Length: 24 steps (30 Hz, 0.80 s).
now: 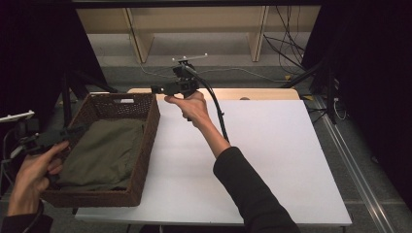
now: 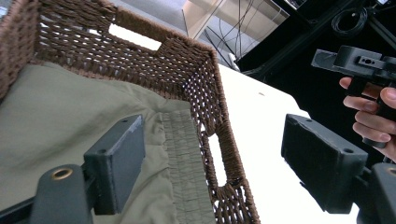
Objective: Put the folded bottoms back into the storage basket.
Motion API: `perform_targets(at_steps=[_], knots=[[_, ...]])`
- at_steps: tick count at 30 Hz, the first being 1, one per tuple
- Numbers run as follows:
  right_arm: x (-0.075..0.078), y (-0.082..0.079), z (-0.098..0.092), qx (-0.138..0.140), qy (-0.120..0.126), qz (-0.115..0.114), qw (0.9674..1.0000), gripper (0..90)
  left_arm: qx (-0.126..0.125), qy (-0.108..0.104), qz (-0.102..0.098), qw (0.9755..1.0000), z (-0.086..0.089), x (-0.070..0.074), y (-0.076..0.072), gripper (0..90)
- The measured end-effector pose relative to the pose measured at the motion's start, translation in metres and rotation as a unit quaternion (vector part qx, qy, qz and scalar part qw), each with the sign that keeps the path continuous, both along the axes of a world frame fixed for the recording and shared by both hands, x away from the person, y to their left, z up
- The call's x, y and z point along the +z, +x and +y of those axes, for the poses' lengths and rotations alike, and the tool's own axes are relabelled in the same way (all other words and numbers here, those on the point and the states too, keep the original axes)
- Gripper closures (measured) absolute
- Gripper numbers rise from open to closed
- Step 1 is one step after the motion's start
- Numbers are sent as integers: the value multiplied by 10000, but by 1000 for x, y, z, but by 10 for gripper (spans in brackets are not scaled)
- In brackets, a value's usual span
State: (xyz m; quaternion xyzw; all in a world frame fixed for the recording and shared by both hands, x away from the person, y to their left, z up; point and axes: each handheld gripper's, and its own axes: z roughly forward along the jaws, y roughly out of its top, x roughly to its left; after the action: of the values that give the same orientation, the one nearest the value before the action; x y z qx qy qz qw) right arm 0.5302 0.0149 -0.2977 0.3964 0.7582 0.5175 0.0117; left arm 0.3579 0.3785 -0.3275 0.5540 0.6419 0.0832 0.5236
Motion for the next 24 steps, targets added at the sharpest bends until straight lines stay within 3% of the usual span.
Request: perform_targets(at_steps=[17, 24], knots=[[3, -9, -38, -129, -13, -145, 9998, 242, -253, -116, -270, 9992, -35, 3, 5, 223], [4, -15, -56, -171, -51, -239, 9996, 240, -345, -65, -332, 9988, -49, 2, 7, 223]])
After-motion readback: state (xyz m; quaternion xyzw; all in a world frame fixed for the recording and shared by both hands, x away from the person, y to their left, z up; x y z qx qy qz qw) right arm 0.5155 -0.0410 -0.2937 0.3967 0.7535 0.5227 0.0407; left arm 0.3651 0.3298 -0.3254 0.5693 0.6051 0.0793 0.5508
